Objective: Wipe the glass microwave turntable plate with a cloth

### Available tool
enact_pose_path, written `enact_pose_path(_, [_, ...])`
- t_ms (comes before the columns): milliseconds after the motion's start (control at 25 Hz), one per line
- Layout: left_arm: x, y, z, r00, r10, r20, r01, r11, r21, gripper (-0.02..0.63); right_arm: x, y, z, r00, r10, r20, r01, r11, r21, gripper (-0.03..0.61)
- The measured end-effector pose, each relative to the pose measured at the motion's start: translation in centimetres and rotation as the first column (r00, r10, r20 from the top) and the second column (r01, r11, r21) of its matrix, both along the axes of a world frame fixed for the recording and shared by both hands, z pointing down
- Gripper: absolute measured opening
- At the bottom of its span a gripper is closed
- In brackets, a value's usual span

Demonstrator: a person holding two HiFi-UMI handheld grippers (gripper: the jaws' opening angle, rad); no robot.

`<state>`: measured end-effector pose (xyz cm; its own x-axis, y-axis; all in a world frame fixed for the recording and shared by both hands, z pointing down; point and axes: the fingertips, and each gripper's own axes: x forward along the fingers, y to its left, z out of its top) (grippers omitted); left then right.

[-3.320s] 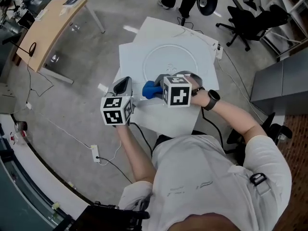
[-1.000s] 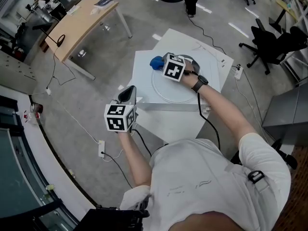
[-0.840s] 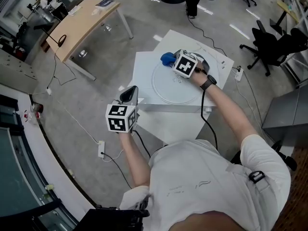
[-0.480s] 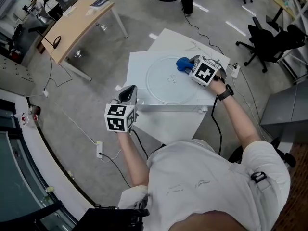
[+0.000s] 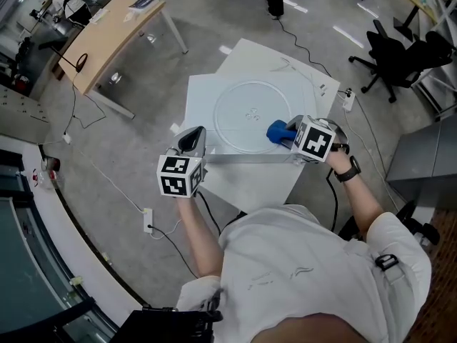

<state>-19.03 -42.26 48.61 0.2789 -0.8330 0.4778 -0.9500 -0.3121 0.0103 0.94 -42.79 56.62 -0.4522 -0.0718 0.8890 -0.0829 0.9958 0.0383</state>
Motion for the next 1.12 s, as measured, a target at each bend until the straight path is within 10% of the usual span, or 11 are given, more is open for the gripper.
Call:
enact_pose_path(320, [-0.2, 0.4, 0.0, 1.000, -0.008, -0.012, 0.008, 1.000, 0.001, 0.003, -9.3, 4.4, -1.0, 0.977, -0.136, 0.165, 0.145, 0.989, -0.043, 0.060])
enact_pose_path(640, [-1.2, 1.5, -0.4, 1.000, -0.013, -0.021, 0.014, 1.000, 0.016, 0.003, -17.9, -2.0, -2.0, 0.970, -0.101, 0.220, 0.064, 0.983, 0.173, 0.061])
enact_pose_path(840, [-0.6, 1.7, -0.5, 1.000, 0.002, -0.026, -0.001, 0.999, 0.034, 0.003, -16.5, -9.5, -1.6, 0.988, -0.005, 0.156, -0.044, 0.950, 0.308, 0.060])
enact_pose_path(1120, [0.0, 1.3, -0.4, 0.998, 0.024, -0.052, -0.022, 0.999, 0.037, 0.003, -4.4, -14.0, -2.0, 0.989, 0.146, 0.028, -0.147, 0.931, 0.334, 0.060])
